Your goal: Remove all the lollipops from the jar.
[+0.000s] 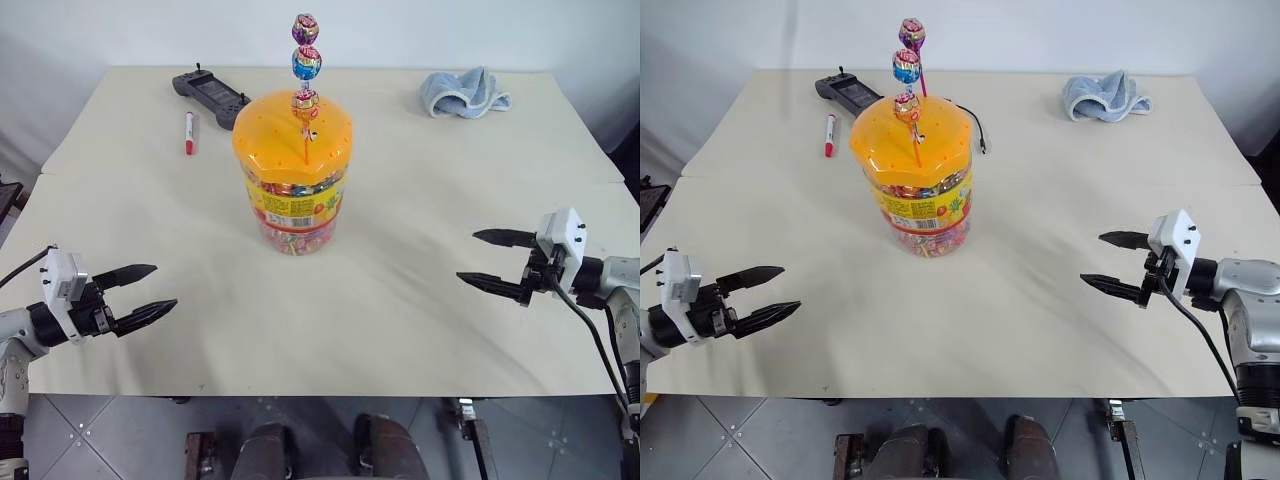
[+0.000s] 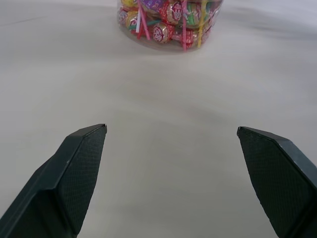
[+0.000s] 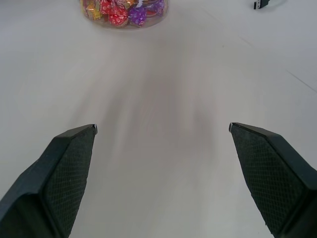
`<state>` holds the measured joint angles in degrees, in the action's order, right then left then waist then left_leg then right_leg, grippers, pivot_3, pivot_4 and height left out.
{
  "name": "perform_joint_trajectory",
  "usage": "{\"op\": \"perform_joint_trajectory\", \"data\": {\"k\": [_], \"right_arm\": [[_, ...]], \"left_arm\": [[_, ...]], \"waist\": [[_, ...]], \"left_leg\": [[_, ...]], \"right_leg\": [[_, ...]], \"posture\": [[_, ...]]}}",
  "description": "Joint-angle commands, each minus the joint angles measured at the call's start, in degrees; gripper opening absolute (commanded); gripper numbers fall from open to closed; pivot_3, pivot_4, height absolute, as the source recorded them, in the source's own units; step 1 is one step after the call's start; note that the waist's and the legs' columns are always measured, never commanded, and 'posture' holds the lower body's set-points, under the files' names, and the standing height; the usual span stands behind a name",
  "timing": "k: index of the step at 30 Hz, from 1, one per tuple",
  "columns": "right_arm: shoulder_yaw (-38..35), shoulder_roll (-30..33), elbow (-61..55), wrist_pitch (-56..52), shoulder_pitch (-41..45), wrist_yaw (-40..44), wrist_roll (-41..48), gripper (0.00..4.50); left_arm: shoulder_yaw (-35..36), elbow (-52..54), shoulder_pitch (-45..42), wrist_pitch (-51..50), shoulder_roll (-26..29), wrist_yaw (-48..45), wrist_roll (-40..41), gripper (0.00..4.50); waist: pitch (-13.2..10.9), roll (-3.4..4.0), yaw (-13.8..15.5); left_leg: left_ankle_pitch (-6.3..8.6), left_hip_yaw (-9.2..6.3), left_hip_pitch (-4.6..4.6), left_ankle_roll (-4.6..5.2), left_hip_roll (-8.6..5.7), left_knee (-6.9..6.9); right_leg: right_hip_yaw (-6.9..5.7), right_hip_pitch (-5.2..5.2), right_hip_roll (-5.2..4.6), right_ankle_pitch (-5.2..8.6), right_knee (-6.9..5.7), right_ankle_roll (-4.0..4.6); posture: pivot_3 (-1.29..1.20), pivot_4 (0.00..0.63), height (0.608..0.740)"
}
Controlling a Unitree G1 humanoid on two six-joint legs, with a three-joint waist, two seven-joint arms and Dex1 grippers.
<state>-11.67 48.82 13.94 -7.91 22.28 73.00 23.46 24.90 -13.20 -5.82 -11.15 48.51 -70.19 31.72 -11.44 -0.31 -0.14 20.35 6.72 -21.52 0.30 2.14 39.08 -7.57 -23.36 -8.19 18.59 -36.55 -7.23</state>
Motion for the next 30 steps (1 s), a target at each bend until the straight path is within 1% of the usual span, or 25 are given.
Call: {"op": "perform_joint_trajectory", "data": {"k": [1, 5, 12, 15, 18, 20, 26, 28, 30], "right_arm": [[-2.58, 1.57, -0.95, 0.33, 0.68, 0.12, 1.4, 4.5], [-2.43, 1.76, -1.87, -0.79, 0.65, -0.59, 1.5, 4.5], [-1.53, 1.34, -2.7, -1.8, 1.82, -1.85, 1.43, 4.5], [-2.07, 1.34, -5.34, -5.51, 2.55, -2.49, 3.54, 4.5], [-2.63, 1.18, -9.43, -8.32, 2.52, -3.33, 5.57, 4.5], [-2.37, 1.42, -12.71, -11.3, 2.3, -5.36, 6.03, 4.5], [-3.02, 1.19, -24.8, -18.85, 0.81, -8.28, 12.06, 4.5], [-2.58, 1.41, -28.88, -21.72, 1.21, -9.85, 13.77, 4.5], [-2.63, 0.77, -32.42, -25.82, 3.14, -12.23, 17.39, 4.5]], "left_arm": [[2.31, 2.18, 0.16, -0.07, 0.67, -0.72, 1.93, 4.48], [2.39, 3.18, 0.21, -1.39, 0.5, 1.73, 1.69, 4.48], [3.17, 7.66, 2.16, -5.84, 1.2, 1.06, 4.09, 4.48], [3.44, 8.7, 2.06, -6.09, 1.48, 1.59, 3.69, 4.48], [4.82, 9.76, 2.0, -8.62, 1.83, 0.37, 6.33, 4.48], [5.27, 9.43, 1.74, -8.04, 2.05, -0.18, 6.3, 4.48], [7.43, 8.69, -0.16, -5.43, 1.69, -2.96, 8.02, 4.48], [7.94, 8.47, -1.11, -5.24, 1.6, -3.88, 9.03, 4.48], [8.46, 8.2, -2.27, -5.04, 1.33, -5.17, 10.35, 4.48]], "waist": [[0.0, 0.0, 0.0], [0.0, 0.0, -0.04], [0.01, -0.01, -0.02], [0.01, -0.01, -0.01], [0.01, -0.01, 0.0], [0.01, -0.01, -0.03], [0.02, -0.04, 0.17], [0.04, -0.07, 0.15], [0.05, -0.07, 0.07]], "left_leg": [[0.0, 0.0, 0.0, 0.0, 0.0, 0.0], [0.0, 0.0, 0.0, 0.0, -0.01, 0.01], [0.01, -0.01, 0.0, 0.02, -0.01, 0.03], [0.01, -0.02, 0.0, 0.02, -0.03, 0.06], [0.01, -0.03, 0.0, 0.02, -0.04, 0.07], [0.01, -0.03, 0.0, 0.02, -0.04, 0.07], [0.01, -0.07, 0.0, 0.02, -0.1, 0.07], [0.02, -0.09, 0.0, 0.03, -0.14, 0.07], [0.02, -0.1, 0.0, 0.03, -0.15, 0.07]], "right_leg": [[0.0, 0.0, 0.0, 0.0, 0.0, 0.0], [0.0, 0.0, -0.01, 0.0, -0.02, 0.0], [0.01, -0.01, -0.03, 0.0, -0.08, 0.0], [0.01, -0.01, -0.05, 0.0, -0.12, 0.0], [0.01, -0.01, -0.06, 0.0, -0.17, 0.0], [0.01, -0.01, -0.07, 0.0, -0.18, 0.0], [-0.01, -0.03, -0.11, 0.0, -0.23, 0.0], [-0.01, -0.03, -0.15, 0.0, -0.24, 0.0], [-0.01, -0.02, -0.16, 0.0, -0.26, 0.0]], "posture": [[0.0, 0.15, 0.74], [0.0, 0.15, 0.74], [0.0, 0.15, 0.74], [0.0, 0.15, 0.74], [0.0, 0.15, 0.74], [0.0, 0.15, 0.74], [0.0, 0.15, 0.74], [0.0, 0.15, 0.74], [0.0, 0.15, 0.74]]}}
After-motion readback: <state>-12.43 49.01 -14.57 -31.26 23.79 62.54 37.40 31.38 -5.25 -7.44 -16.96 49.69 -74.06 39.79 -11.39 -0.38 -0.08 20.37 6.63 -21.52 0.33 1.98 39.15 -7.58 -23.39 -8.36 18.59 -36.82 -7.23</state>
